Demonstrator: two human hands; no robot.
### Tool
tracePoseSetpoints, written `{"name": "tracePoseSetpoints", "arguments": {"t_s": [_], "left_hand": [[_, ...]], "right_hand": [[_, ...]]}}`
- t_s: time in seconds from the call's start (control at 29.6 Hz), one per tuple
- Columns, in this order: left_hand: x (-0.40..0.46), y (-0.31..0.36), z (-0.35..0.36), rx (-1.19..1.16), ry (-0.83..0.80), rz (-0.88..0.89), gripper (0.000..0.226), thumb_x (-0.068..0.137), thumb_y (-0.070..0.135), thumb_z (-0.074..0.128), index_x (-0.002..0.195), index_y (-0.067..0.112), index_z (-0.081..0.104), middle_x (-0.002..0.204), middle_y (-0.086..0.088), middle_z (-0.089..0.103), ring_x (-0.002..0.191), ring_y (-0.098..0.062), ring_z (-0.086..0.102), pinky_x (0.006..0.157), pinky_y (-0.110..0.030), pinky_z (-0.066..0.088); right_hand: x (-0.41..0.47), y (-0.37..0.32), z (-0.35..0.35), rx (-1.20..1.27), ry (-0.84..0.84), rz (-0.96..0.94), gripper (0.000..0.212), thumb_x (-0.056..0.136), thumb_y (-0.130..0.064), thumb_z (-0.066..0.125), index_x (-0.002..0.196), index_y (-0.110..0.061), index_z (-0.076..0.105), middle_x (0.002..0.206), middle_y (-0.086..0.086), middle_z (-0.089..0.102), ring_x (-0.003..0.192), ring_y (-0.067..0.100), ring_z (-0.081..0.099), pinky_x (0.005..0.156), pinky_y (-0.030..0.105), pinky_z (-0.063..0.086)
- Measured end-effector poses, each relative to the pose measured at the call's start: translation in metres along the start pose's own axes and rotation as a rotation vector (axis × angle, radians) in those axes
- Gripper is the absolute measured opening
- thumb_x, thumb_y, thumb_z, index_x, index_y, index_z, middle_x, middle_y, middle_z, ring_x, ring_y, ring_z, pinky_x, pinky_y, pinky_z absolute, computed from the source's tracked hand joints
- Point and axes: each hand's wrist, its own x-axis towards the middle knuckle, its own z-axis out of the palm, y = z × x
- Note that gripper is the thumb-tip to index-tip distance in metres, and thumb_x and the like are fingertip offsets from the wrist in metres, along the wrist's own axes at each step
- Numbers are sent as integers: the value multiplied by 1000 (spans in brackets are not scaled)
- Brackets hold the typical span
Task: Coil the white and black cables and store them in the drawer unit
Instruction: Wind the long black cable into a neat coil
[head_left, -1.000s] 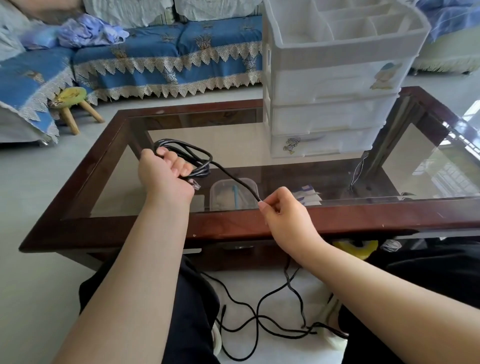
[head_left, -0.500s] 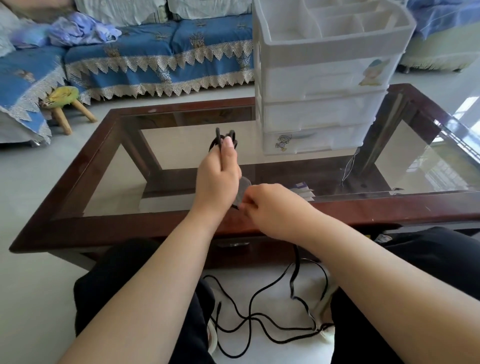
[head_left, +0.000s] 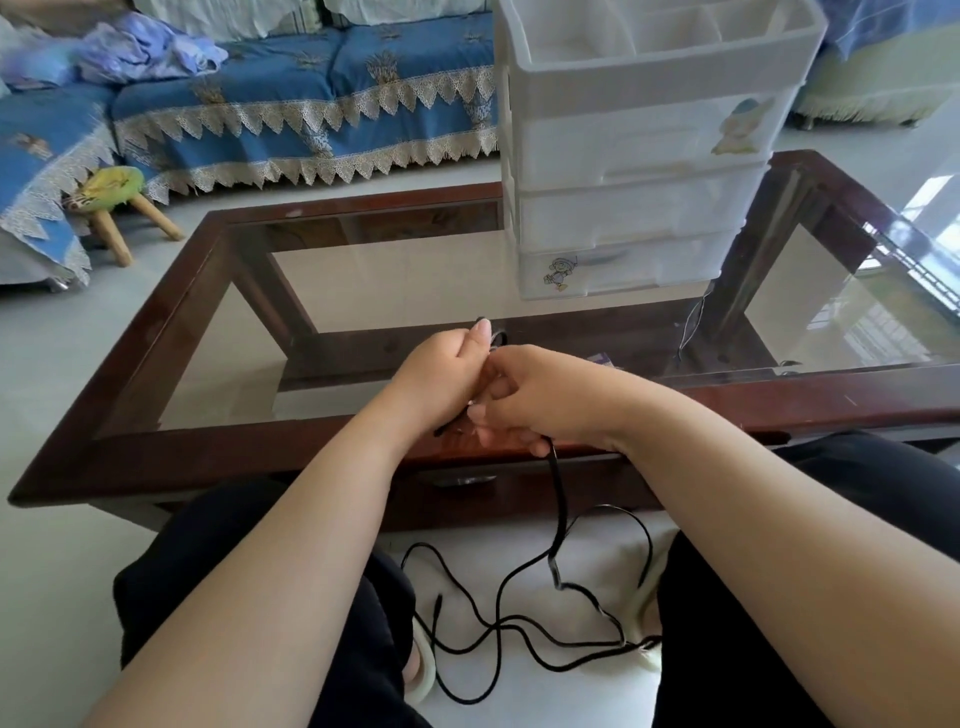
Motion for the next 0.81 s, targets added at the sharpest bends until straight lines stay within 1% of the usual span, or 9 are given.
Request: {"name": "tracePoseSetpoints", "arguments": {"t_s": [0.07, 0.14, 0.2, 0.27, 0.34, 0.44, 0.54, 0.71, 0.81], "left_hand": [[-1, -2, -1, -53, -66, -57, 53, 103, 42, 27, 65, 13, 50, 48, 2, 52, 43, -14, 48, 47, -23, 37], [-1, -4, -2, -219, -173, -184, 51, 102, 44, 31, 64, 13, 46, 39, 5, 42, 33, -12, 36, 44, -22, 31], [-3, -6, -3, -471, -332, -311, 46, 102, 43, 32, 66, 16, 41, 41, 5, 34, 32, -8, 25, 38, -19, 23], [-3, -10, -6, -638, -455, -371, 46, 103, 39, 32, 63, 17, 38, 43, 5, 31, 30, -4, 21, 33, -16, 18], [-2, -12, -9, -736, -566, -403, 49, 102, 38, 31, 58, 17, 37, 42, 6, 29, 27, -2, 21, 31, -14, 15], [-4, -11, -13, -836, -685, -423, 34, 94, 32, 34, 64, 16, 41, 40, 8, 29, 25, 0, 23, 30, -13, 15], [-7, -11, -14, -977, -730, -406, 31, 89, 34, 39, 64, 15, 44, 40, 8, 31, 24, 0, 26, 30, -14, 16], [-11, -13, -16, -1125, -684, -348, 41, 97, 38, 33, 64, 16, 45, 41, 9, 31, 25, 0, 26, 31, -15, 14], [-13, -10, -17, -1125, -646, -334, 41, 96, 38, 34, 63, 16, 44, 39, 9, 28, 24, 0, 24, 32, -15, 10]], "right_hand": [[3, -1, 0, -66, 87, -27, 7, 87, -14, 62, 84, -12, 57, 61, -4, 66, 39, 10, 46, 41, 22, 40], [5, -1, -2, -138, 215, -69, 24, 79, -22, 71, 85, -21, 48, 58, -8, 59, 40, 3, 44, 42, 20, 38], [8, 1, -5, -292, 313, -125, 38, 74, -33, 76, 89, -25, 42, 58, -9, 51, 46, 4, 41, 48, 21, 36], [9, 3, -10, -405, 372, -132, 41, 70, -44, 76, 87, -26, 43, 58, -8, 50, 50, 8, 41, 51, 25, 35], [12, 2, -18, -371, 380, -123, 38, 69, -48, 77, 81, -27, 48, 62, -8, 55, 53, 8, 44, 55, 25, 37], [15, 1, -27, -226, 307, -165, 28, 73, -39, 78, 76, -21, 57, 57, -9, 52, 51, 6, 43, 55, 26, 38], [17, 2, -29, -258, 323, -180, 28, 73, -42, 76, 75, -19, 61, 55, -10, 51, 50, 4, 43, 53, 25, 38], [21, 1, -29, -520, 499, -125, 52, 68, -65, 66, 61, -20, 41, 53, -7, 42, 51, 12, 36, 51, 29, 31], [22, 0, -30, -543, 509, -124, 52, 70, -67, 62, 61, -20, 42, 54, -7, 42, 51, 10, 36, 51, 28, 30]]}}
